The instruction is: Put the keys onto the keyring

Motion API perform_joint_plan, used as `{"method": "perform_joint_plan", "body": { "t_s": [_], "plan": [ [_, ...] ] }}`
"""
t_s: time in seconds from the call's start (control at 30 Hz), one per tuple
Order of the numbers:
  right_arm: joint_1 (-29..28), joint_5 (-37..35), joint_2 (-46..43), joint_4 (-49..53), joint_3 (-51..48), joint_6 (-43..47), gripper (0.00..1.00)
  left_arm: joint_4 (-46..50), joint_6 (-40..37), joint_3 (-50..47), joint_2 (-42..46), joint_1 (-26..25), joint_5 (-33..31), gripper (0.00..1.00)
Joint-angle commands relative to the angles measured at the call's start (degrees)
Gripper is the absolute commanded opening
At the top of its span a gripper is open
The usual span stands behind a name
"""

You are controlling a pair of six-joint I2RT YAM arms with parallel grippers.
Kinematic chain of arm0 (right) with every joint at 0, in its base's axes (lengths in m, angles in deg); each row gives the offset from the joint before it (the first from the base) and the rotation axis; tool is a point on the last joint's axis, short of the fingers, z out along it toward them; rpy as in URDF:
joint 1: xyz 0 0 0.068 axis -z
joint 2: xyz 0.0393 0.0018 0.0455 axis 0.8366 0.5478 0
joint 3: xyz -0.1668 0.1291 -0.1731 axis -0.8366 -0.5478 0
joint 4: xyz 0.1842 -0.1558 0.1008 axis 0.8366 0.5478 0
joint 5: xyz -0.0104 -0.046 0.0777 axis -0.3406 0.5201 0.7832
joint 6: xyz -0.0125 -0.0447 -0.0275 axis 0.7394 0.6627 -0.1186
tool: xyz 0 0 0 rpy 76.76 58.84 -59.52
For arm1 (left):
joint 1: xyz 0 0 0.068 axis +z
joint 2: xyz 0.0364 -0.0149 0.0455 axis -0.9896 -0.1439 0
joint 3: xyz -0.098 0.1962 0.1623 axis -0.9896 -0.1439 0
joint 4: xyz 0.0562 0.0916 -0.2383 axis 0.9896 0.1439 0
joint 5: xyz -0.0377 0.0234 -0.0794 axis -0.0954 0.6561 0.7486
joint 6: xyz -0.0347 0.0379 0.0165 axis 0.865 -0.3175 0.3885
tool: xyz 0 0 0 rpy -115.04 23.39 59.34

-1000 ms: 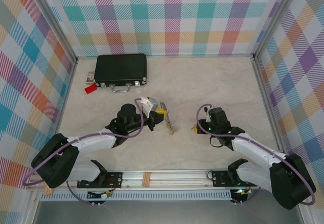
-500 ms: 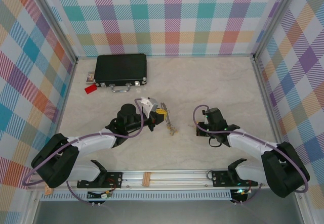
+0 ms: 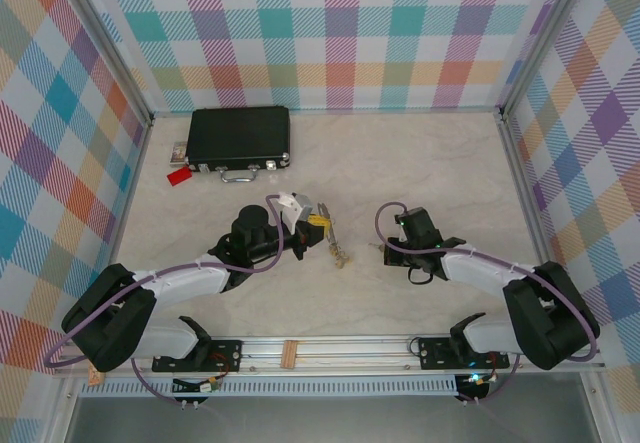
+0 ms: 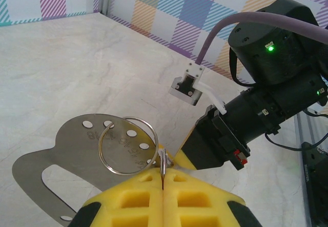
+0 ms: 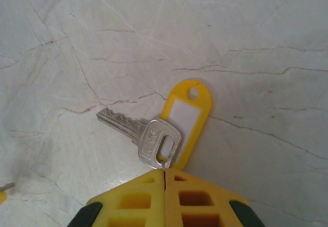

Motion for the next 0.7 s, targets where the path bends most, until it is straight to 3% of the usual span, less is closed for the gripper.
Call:
{"method": "perform_joint_plan", "body": {
  "t_s": [0.0,0.1,0.67],
  "plan": [
    [-0.3,0.5,0.0,1.1,0.5,-1.0,0.11,-3.3,0.7,-0.1,0.1,-0.8,1.4,0.00],
    [-0.3,0.4,-0.8,1.0,0.0,-1.0,0.14,-3.3,0.7,0.1,0.1,-0.8,1.4,0.00],
    [-0.3,0.3,1.8,0.3,0.9,-0.6,0.15,-3.1,0.7,0.2,0.1,-0.9,1.7,0.00]
  ]
}}
